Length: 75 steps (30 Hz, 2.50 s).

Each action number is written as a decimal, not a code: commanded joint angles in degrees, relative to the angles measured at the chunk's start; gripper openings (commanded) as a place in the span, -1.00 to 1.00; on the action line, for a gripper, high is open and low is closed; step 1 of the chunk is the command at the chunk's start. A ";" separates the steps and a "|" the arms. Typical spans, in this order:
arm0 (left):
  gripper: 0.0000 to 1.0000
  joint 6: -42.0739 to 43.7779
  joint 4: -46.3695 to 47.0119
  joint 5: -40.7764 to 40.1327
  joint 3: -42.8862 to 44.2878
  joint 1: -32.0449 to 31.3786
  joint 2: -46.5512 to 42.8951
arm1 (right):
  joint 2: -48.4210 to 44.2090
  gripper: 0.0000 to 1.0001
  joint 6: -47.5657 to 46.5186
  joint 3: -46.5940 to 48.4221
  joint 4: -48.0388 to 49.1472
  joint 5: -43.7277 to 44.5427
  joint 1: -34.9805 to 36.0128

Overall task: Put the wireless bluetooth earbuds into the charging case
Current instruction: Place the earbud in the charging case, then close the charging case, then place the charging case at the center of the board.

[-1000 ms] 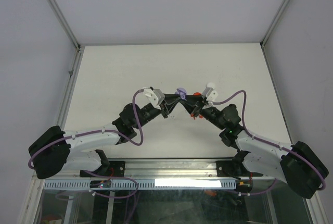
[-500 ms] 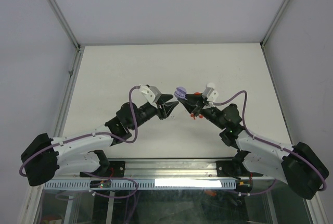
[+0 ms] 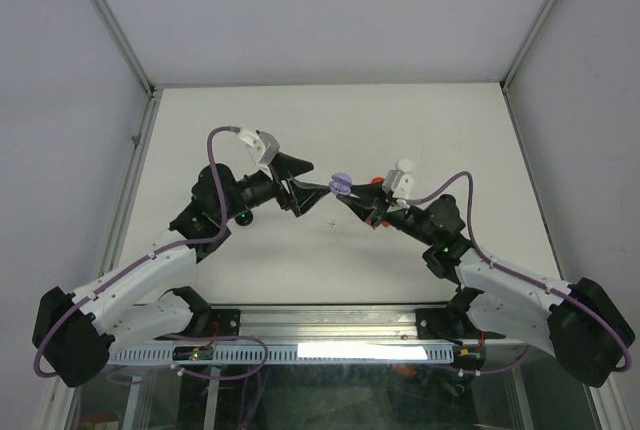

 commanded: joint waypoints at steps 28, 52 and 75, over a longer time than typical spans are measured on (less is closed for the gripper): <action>0.56 -16.47 6.00 30.06 7.21 3.96 6.53 | 5.14 -0.85 6.03 8.80 -4.45 -10.94 -1.18; 0.98 0.30 -30.49 -27.47 7.23 6.05 -4.47 | 3.99 -0.83 27.64 12.53 -40.29 7.97 -19.08; 0.98 0.01 -35.30 -29.01 7.06 11.89 -2.39 | 15.15 -0.51 39.46 5.51 -46.09 2.56 -53.60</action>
